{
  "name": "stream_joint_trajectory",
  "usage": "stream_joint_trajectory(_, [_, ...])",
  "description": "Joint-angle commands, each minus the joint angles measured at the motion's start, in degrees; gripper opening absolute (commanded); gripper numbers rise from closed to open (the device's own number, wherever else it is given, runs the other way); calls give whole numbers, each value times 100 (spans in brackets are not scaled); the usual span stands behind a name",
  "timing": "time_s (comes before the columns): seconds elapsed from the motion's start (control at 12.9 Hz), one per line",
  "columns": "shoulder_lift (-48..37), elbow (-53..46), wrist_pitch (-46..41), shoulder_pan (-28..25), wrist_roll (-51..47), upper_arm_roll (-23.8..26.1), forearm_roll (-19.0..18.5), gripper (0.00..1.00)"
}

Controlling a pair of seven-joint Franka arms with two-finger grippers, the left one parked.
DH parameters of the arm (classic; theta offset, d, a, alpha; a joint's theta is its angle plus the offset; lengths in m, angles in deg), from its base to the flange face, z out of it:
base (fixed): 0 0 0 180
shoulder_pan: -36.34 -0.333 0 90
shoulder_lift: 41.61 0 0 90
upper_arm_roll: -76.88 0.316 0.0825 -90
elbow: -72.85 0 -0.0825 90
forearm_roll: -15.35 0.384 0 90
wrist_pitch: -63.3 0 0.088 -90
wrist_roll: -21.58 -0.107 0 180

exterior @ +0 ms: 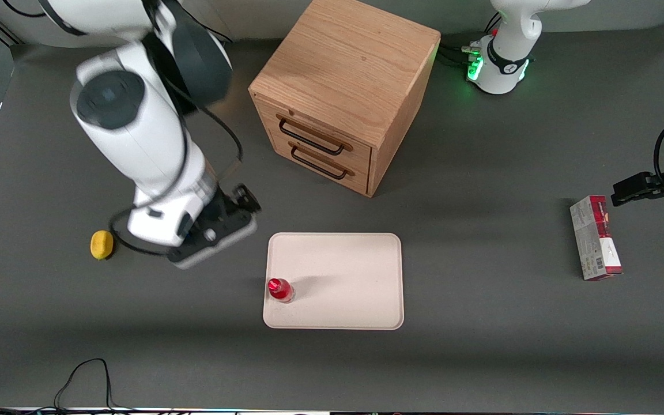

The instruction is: Place coke bottle on tray

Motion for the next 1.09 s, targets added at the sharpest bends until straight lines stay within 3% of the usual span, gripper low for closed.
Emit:
stream_joint_trajectory(0.0, [-908, 964, -202, 52, 47, -479, 61, 100])
stream_joint_trajectory(0.16, [-1533, 1694, -54, 665, 65, -700, 700, 100])
stream_joint_trajectory(0.23, [-1805, 2133, 130, 894, 74, -709, 756, 100])
stream_joint_trajectory(0.54, [-2616, 3480, 826, 1634, 529, -771, 765, 100])
stream_joint_trajectory(1.01, [-2626, 3552, 756, 1705, 699, -1359, 721, 100])
